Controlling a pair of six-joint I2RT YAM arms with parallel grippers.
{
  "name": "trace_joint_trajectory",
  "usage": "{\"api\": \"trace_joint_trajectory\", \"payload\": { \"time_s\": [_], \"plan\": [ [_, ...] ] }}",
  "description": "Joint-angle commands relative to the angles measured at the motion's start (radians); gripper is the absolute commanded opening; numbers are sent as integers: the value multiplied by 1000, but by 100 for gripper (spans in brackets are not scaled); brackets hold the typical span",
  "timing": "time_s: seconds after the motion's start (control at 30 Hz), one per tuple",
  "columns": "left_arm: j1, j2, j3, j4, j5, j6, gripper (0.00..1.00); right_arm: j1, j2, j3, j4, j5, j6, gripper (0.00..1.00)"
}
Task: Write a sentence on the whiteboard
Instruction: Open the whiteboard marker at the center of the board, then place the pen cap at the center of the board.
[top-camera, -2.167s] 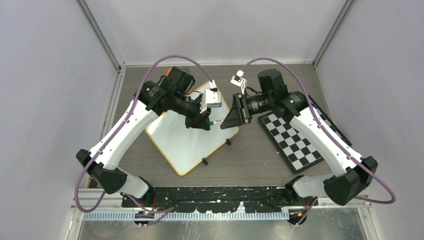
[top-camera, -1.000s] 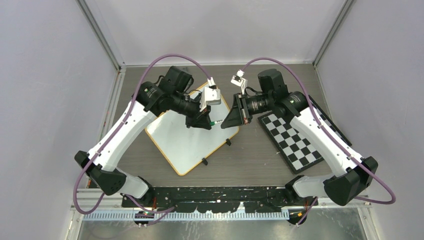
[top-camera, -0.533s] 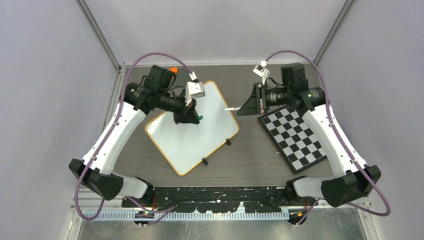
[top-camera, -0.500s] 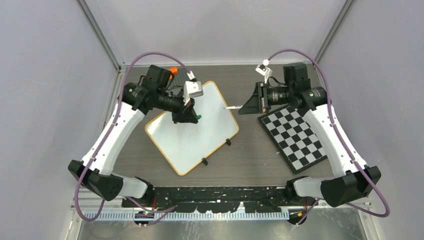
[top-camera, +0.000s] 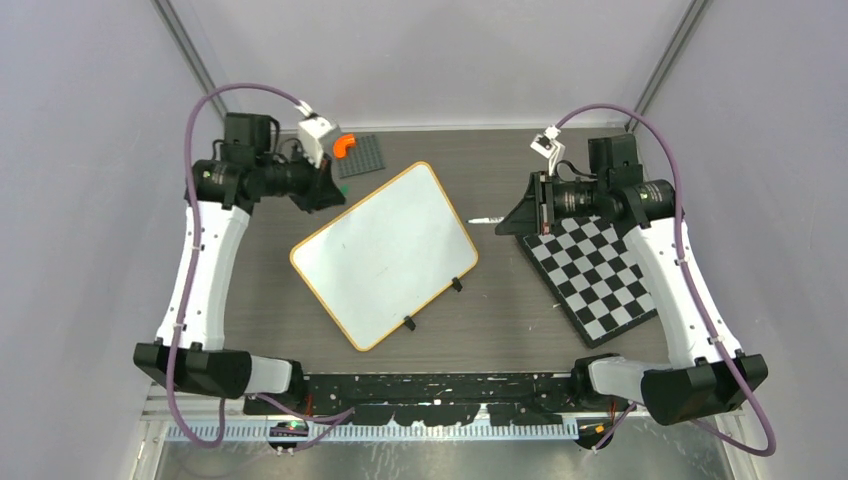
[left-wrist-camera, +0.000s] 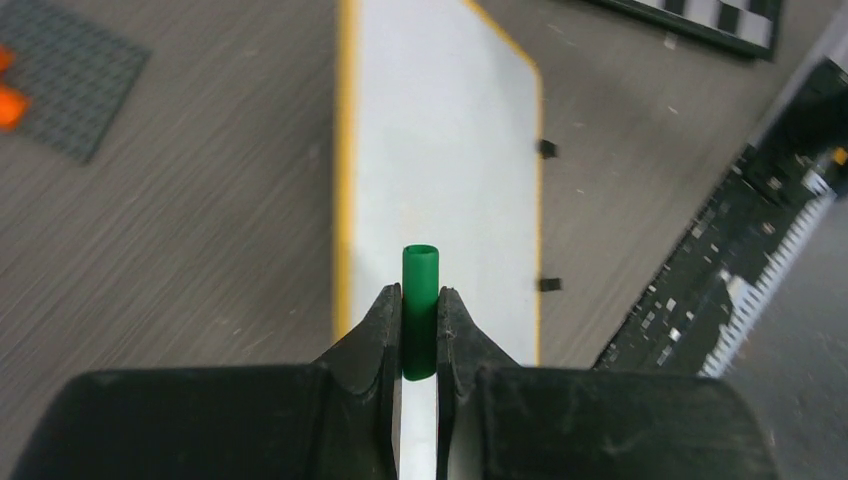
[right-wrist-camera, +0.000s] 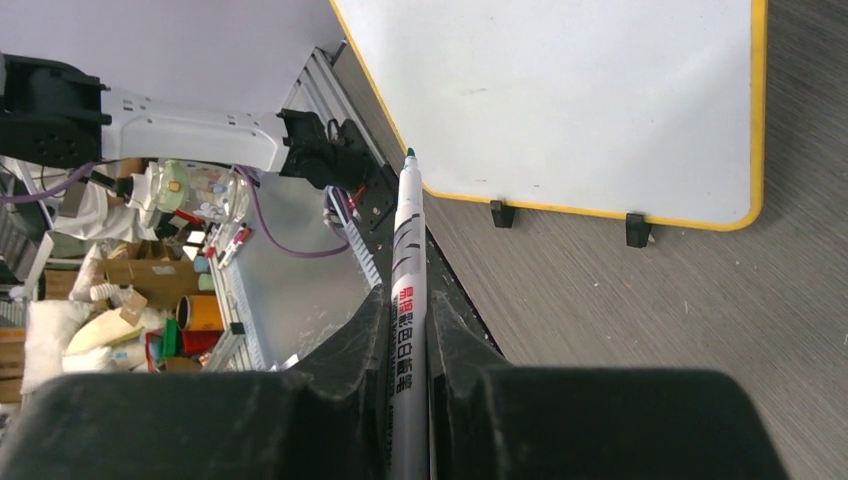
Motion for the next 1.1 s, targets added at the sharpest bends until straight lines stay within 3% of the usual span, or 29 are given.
{"api": "trace_joint_trajectory", "payload": {
  "time_s": [0.0, 0.13, 0.27, 0.43, 0.57, 1.07],
  "plan": [
    [176, 66, 85, 28, -148, -59, 0, 4, -46, -32, -36, 18, -67, 0],
    [427, 116, 14, 42, -189, -63, 0, 9, -64, -68, -36, 41, -87, 0],
    [544, 176, -89, 14, -239, 10, 0, 17, -73, -90, -32, 56, -87, 0],
    [555, 193, -330, 110, -327, 96, 0, 34, -65, -108, -11, 64, -88, 0],
    [555, 246, -423, 185, -359, 96, 0, 46, -61, -115, -8, 68, -88, 0],
    [551, 456, -499, 327, -387, 80, 10, 58, -96, -172, -19, 107, -131, 0]
  ]
}}
